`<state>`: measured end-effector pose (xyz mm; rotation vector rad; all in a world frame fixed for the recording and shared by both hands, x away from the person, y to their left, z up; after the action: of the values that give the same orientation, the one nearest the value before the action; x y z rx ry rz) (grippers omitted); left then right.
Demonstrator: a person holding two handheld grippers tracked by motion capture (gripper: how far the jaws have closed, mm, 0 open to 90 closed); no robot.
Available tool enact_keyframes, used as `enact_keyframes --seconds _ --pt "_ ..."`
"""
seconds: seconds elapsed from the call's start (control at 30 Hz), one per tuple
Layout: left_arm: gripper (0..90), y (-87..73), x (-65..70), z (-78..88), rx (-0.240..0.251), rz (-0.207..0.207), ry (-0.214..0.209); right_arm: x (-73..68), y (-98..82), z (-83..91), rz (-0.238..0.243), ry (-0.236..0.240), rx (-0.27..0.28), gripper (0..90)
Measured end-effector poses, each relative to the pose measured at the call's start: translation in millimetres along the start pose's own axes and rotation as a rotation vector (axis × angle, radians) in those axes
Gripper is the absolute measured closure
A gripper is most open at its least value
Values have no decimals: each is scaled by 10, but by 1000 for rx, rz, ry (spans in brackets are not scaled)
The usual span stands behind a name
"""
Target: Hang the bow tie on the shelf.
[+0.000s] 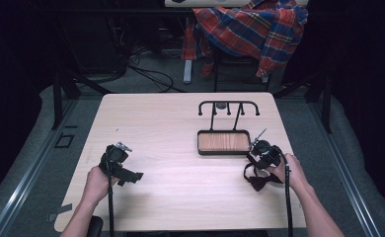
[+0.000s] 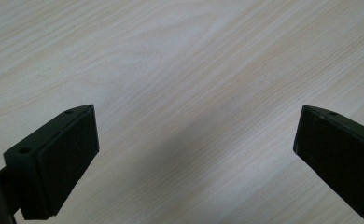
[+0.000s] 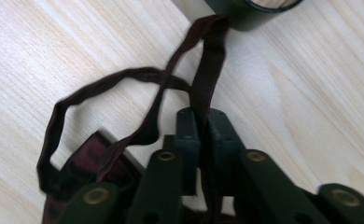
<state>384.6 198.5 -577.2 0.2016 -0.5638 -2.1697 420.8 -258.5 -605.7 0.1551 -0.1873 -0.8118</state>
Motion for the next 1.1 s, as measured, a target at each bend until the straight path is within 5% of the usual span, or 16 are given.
enact_keyframes --seconds 0.1,0.17,0.2,0.37,0.7,0.8,1.1 --pt "1 0 0 -3 -2 -1 0 26 -2 42 -18 -15 18 884" --pt "2 -3 -4 -2 0 0 0 30 19 71 -73 -12 74 886" --pt "1 -3 -6 0 1 -1 1 64 5 115 -46 -22 35 887" --pt "2 -6 -9 0 -1 0 1 76 18 179 -57 -30 51 888" --pt "1 -17 -12 2 0 3 4 35 61 357 -98 -67 143 892" --pt "1 -21 -19 6 0 5 2 46 58 411 -80 -75 129 892" --pt "1 -17 -9 5 2 6 0 38 94 596 -88 -96 207 893"
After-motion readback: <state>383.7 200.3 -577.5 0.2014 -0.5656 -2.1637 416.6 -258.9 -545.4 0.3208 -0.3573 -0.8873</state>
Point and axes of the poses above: each handheld gripper's, and its own axes: z roughly backward along the jaws, y roughly out of its top, x roughly to its right, the point moved 7 cm from there along -z, roughly forward along the jaws, and after that the axes turned 1 degree about -z, right-handed, at the moved point
